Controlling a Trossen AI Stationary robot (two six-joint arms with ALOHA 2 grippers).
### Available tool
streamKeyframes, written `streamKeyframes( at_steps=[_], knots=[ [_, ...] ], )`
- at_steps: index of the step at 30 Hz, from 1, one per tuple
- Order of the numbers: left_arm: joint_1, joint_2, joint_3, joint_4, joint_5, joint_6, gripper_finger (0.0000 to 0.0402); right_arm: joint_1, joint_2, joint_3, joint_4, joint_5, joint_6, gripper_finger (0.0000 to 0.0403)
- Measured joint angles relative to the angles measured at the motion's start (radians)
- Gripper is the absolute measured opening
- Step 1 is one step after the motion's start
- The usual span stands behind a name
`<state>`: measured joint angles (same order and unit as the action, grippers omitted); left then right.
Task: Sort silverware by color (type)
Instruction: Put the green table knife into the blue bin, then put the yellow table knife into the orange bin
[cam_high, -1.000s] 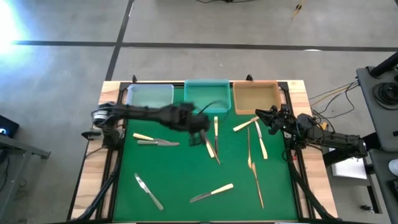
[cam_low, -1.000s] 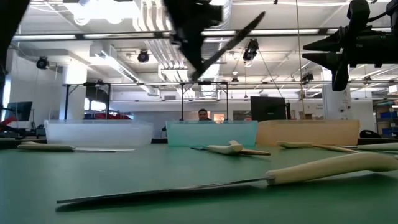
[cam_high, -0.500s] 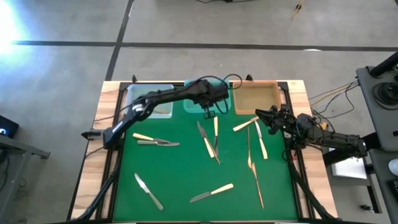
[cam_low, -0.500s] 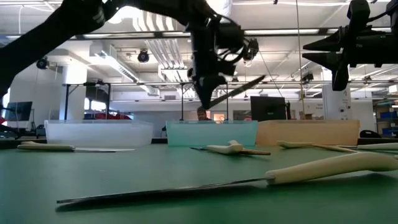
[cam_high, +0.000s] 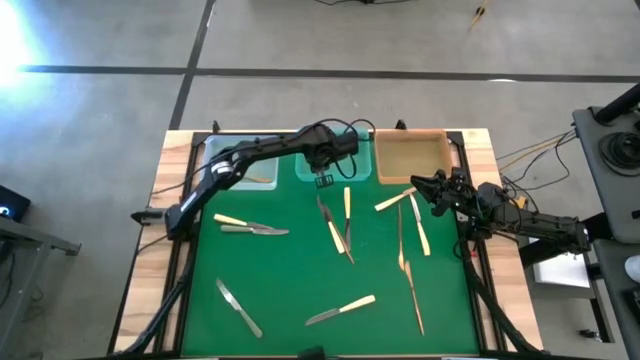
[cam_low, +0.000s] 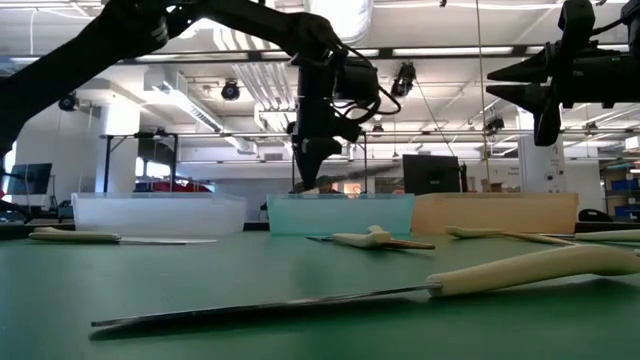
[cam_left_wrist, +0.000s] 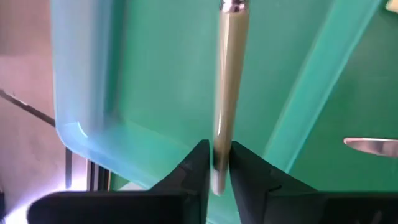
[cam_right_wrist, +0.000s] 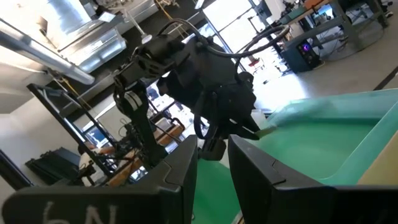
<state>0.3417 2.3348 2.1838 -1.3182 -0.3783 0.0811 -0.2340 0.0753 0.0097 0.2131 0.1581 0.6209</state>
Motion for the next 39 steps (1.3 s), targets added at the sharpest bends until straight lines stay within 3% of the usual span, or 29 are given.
streamKeyframes(
  at_steps=[7,15,19,21,25,29,39],
  knots=[
    [0.006,0.0,0.019,-0.02,-0.001,-0.062,0.0068,0.0,0.0,0.0,0.0,0.0,0.0,0.0082],
    [-0.037,-0.002,0.154,-0.26,0.004,-0.11,0.0066,0.0,0.0,0.0,0.0,0.0,0.0,0.0082],
    [-0.085,-0.081,0.152,-0.24,0.155,-0.12,0.0058,0.0,0.001,0.0,0.0,0.0,0.0,0.0082],
    [-0.107,-0.121,0.124,-0.254,0.179,-0.129,0.0055,0.0,0.0,0.0,0.0,0.0,0.0,0.0082],
    [-0.142,-0.225,-0.025,-0.25,0.16,-0.152,0.0054,0.0,0.003,0.0,0.0,0.0,0.0,0.0082],
    [-0.159,-0.398,-0.273,-0.253,0.171,-0.247,0.0054,0.0,0.005,0.0,0.0,0.0,0.0,0.0082],
    [-0.192,-0.869,-0.937,-0.106,0.405,-0.494,0.0054,0.0,0.005,0.0,0.0,0.0,0.0,0.0082]
  ],
)
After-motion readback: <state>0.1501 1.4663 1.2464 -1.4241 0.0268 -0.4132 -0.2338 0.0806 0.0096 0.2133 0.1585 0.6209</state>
